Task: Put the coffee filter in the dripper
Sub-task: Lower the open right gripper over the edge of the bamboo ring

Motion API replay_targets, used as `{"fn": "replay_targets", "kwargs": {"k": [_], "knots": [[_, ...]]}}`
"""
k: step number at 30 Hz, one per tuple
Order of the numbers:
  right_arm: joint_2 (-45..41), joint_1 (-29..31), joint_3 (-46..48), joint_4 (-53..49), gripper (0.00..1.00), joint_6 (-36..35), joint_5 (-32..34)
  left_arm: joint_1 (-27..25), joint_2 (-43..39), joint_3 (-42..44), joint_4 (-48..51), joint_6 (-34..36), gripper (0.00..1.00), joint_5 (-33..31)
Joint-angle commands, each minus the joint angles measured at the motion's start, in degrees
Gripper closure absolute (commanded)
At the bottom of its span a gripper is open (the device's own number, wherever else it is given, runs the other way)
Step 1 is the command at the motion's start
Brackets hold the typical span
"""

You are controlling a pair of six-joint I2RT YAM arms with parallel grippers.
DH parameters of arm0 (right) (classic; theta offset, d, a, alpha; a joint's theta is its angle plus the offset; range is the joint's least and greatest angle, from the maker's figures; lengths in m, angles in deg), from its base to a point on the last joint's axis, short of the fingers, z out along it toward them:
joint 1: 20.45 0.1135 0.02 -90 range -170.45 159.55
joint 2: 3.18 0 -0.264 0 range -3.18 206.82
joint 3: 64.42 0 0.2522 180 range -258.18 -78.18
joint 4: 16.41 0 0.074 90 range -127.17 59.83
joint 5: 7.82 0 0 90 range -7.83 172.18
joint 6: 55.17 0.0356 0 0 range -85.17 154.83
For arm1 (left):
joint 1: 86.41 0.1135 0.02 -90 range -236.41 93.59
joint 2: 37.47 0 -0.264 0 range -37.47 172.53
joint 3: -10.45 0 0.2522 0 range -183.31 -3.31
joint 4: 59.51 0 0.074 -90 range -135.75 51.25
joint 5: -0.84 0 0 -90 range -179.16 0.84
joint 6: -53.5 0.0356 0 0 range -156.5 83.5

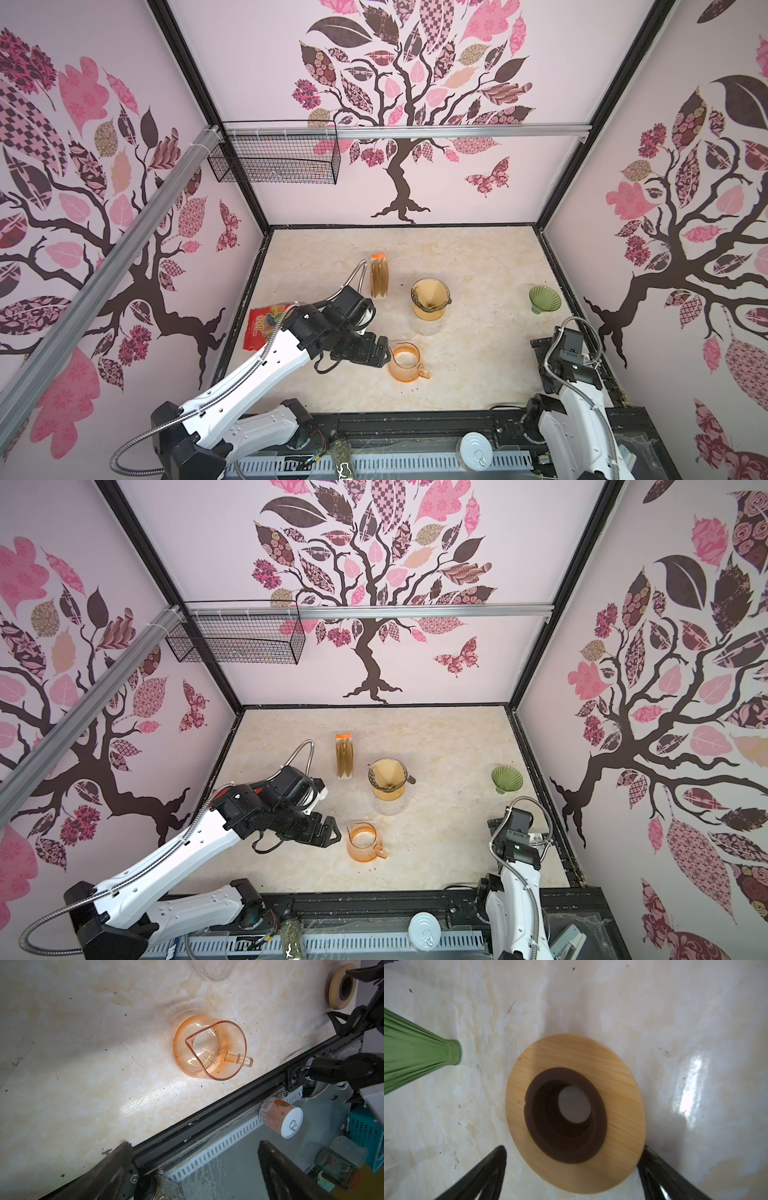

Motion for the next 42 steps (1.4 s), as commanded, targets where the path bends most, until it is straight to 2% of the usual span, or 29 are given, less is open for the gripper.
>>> {"fn": "replay_targets", "kwargs": {"k": [1,8,20,29,36,42], "knots": [[1.0,-0.1,0.6,2.8,0.02,-0.3,1.1,-0.4,0.6,-3.3,0.9,0.9,0.02,0.0],[-0.7,-0.1,0.7,4.1,0.03,-0.8,0.9,-0.8,1.8,-3.8,1.4,1.3,0.02,0.4],[-3.5,-0.1,-1.6,2.9,0.15,-3.1,1.7,-0.9,3.0,-6.5,-1.2,2.1,0.02,0.9],[-3.9,-0.1,-2.2,2.6,0.31,-3.4,1.6,-0.2,6.9,-10.8,-5.9,1.1,0.02,-1.9],[-4.7,-0.1,-2.3,1.7,0.4,-3.4,2.1,0.4,6.5,-8.2,-7.0,0.3,0.02,-1.1],[-6.2,-0.1,-2.9,0.4,0.55,-4.1,2.8,1.0,5.8,-7.7,-7.2,0.4,0.02,-0.9]]}}
